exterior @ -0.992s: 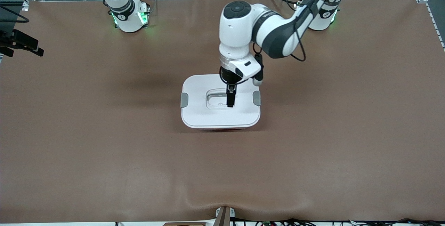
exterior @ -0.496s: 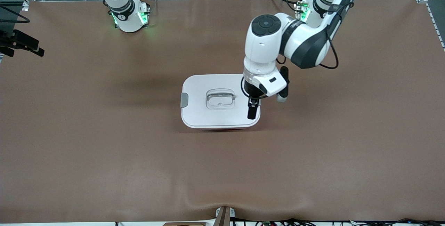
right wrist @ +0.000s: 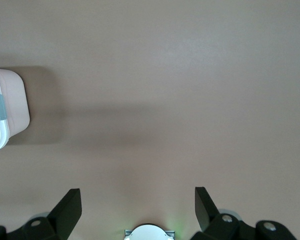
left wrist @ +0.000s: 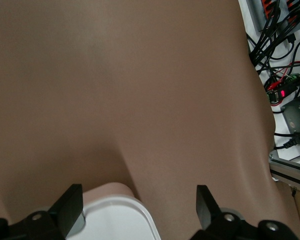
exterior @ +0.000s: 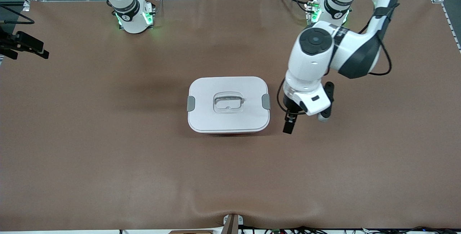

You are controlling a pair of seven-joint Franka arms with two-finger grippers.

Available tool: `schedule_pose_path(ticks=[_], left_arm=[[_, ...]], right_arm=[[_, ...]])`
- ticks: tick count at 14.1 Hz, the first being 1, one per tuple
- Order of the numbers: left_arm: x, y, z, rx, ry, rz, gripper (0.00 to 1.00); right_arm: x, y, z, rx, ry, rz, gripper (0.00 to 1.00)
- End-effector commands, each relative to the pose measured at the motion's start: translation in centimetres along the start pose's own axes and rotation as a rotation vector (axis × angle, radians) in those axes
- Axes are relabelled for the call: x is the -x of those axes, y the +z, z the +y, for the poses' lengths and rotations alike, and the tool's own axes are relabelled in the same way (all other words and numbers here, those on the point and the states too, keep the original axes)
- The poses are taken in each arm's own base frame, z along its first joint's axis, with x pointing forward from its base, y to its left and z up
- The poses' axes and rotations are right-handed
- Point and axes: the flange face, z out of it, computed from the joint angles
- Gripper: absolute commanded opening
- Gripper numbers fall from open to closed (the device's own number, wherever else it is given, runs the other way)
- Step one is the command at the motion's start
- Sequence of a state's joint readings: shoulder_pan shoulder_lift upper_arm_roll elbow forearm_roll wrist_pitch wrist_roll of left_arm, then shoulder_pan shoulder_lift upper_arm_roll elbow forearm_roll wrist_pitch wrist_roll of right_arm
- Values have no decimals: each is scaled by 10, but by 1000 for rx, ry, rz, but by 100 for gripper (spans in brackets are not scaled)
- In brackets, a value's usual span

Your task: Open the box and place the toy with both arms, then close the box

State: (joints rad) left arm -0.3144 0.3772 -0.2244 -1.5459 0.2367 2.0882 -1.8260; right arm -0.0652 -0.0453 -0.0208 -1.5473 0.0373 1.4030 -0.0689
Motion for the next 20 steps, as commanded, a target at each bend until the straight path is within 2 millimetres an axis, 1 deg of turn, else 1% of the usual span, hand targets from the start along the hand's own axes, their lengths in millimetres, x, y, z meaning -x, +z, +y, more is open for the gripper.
schedule_pose_path(ticks=[1, 4, 5, 7, 8, 9, 10, 11, 13, 14, 15, 16, 18, 19, 20], left_arm=[[-37, -14, -4, -25, 70, -14, 100], [-80, -9, -4, -49, 164, -24, 100], [-101, -7, -6, -58, 192, -23, 100], [-129, -5, -9, -81, 293, -22, 100], [-147, -4, -10, -83, 347, -22, 100], [-164, -11, -12, -75, 392, -16, 100], [-176, -18, -14, -71, 445, -12, 100], [-185, -33, -19, -76, 503, -2, 100], [-196, -65, -30, -93, 633, 4, 100], [-206, -84, -40, -106, 676, -8, 100], [-217, -93, -50, -133, 715, -33, 100], [-227, -110, -59, -129, 738, -47, 100], [-230, -144, -70, -82, 792, -68, 100], [-231, -157, -77, -80, 836, -81, 100], [-230, -173, -88, -93, 857, -93, 100]], right_arm=[[-1, -2, -2, 13, 11, -3, 100], [-1, -2, -3, 14, 8, -3, 100], [-1, -2, -3, 14, 8, -3, 100], [-1, -2, -2, 13, 11, -3, 100], [-1, -2, -2, 13, 11, -3, 100], [-1, -2, -2, 13, 11, -3, 100], [-1, -2, -2, 13, 11, -3, 100], [-1, -2, -2, 13, 11, -5, 100], [-1, -2, -2, 13, 11, -3, 100], [-1, -2, -2, 13, 11, -5, 100], [-1, -2, -2, 13, 11, -5, 100], [-1, -3, -2, 13, 11, -3, 100], [-1, -3, -2, 13, 11, -3, 100], [-1, -2, -2, 13, 11, -5, 100], [-1, -2, -2, 13, 11, -5, 100]])
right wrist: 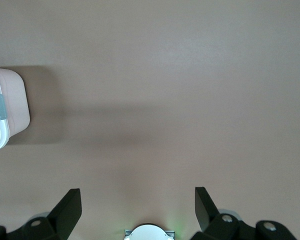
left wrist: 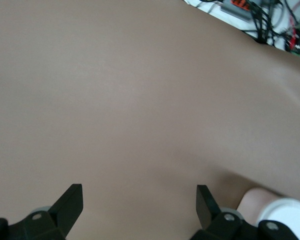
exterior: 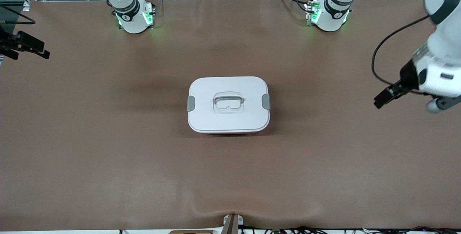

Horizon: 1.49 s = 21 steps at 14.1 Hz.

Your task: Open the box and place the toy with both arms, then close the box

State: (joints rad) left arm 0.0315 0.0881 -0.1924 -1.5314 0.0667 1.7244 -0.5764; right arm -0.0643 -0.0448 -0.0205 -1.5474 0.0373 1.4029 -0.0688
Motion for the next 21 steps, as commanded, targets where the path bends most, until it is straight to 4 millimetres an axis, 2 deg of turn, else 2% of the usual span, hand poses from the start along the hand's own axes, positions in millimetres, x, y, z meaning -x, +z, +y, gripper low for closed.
schedule_pose_path(ticks=[1, 5, 7, 9, 13, 15, 17, 21], left_arm=[[24, -31, -19, -5, 59, -34, 100], [42, -55, -41, -9, 180, -85, 100], [45, -59, -51, -14, 267, -112, 100], [38, -61, -68, -10, 281, -110, 100], [39, -61, -69, -16, 301, -116, 100], [42, -67, -69, 16, 392, -131, 100], [44, -76, -67, 89, 404, -144, 100], [33, -60, -83, 72, 368, -178, 100]], right_arm=[[-1, -2, -1, 13, 12, -4, 100], [-1, -2, -1, 13, 12, -4, 100], [-1, -2, -1, 13, 12, -4, 100], [-1, -2, -1, 13, 12, -4, 100], [0, -5, 2, 13, 18, 1, 100], [0, -4, 2, 13, 18, -1, 100], [0, -5, 2, 13, 18, 1, 100], [0, -5, 2, 13, 18, 1, 100]])
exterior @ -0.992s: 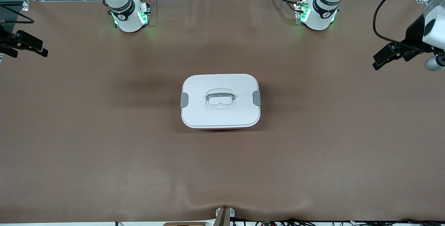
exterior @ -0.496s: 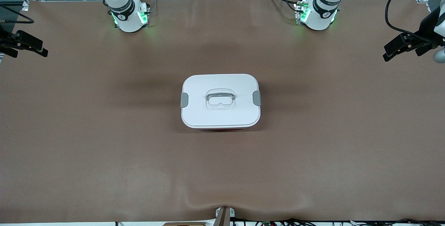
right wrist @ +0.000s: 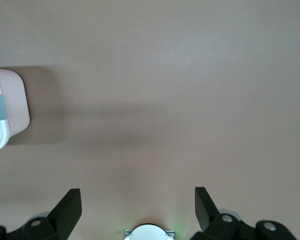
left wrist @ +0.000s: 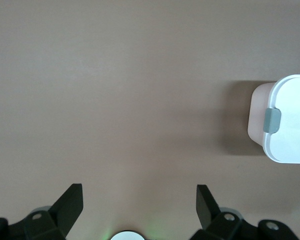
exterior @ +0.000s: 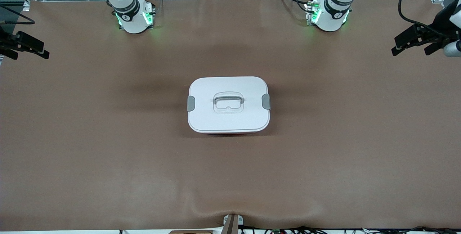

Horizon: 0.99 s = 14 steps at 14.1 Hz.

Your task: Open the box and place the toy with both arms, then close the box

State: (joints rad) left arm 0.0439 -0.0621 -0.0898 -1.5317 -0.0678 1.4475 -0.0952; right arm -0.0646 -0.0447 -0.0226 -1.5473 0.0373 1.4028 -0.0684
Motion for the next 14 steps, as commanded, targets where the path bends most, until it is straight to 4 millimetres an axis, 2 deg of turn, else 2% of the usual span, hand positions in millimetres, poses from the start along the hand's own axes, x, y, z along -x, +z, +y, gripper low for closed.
schedule_pose_path(ticks=[1, 2, 14], left_arm=[[-1, 5, -12, 2, 0, -23, 100], [-6, 10, -14, -21, -2, -30, 100], [-10, 13, -4, -40, 19, -33, 100]], right_arm=[[0, -4, 1, 13, 15, -1, 100], [0, -4, 1, 13, 15, -2, 100], [0, -4, 0, 13, 14, -2, 100]])
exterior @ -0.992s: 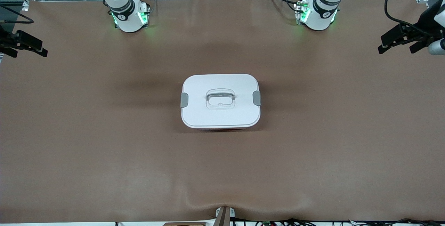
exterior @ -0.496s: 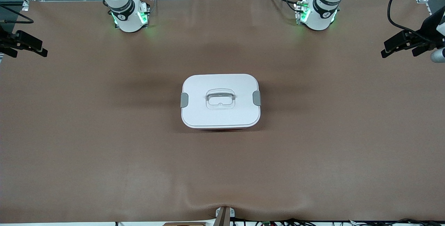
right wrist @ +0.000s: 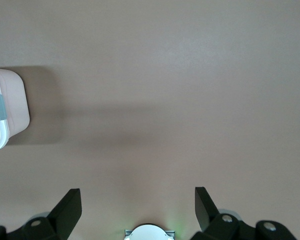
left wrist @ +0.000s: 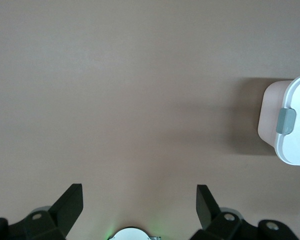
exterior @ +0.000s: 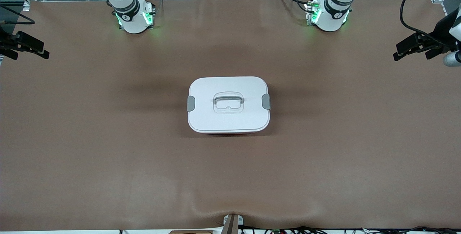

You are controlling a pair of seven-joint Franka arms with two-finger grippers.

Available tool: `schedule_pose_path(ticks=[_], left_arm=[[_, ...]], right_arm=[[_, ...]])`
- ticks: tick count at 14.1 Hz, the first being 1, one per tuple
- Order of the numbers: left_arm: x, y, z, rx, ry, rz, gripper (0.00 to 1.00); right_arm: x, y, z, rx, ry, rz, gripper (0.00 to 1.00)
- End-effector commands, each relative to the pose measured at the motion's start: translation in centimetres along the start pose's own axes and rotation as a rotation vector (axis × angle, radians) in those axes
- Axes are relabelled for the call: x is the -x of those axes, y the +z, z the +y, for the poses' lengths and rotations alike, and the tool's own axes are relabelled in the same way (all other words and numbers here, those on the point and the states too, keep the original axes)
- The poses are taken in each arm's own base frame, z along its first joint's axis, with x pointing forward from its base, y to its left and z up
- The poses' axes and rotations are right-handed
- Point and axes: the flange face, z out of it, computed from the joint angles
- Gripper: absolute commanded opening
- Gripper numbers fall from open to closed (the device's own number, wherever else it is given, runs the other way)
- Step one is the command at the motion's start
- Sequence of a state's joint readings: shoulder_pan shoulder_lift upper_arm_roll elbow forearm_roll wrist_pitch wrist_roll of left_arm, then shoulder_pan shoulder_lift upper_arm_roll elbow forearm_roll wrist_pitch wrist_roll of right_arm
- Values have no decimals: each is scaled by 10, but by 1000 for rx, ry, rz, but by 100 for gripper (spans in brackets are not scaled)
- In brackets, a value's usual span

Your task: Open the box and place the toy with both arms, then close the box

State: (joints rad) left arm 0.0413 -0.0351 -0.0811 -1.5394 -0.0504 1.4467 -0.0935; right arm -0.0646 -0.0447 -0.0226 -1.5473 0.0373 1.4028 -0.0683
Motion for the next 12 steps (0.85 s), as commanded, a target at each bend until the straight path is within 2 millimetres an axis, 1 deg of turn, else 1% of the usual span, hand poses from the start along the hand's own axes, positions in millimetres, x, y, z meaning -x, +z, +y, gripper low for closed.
schedule_pose_path(ticks=[1, 3, 6, 7, 8, 9, 12], left_arm=[[-1, -3, -1, -33, 21, -1, 100], [-3, -3, -5, -59, 16, 1, 100], [-1, -4, 1, -62, 27, 4, 100], [-1, -6, 5, -61, 34, 9, 100], [-1, -14, 5, -59, 34, 25, 100], [0, -17, 6, -60, 36, 33, 100], [0, -18, 3, -64, 30, 35, 100]], right_arm=[[0, -4, 0, 13, 14, -2, 100], [0, -4, 0, 13, 14, -2, 100], [0, -4, 1, 13, 15, -1, 100], [0, -4, 1, 13, 17, 1, 100], [0, -4, 1, 13, 17, -1, 100], [0, -5, 1, 13, 15, -1, 100], [1, -6, 2, 13, 18, 2, 100]])
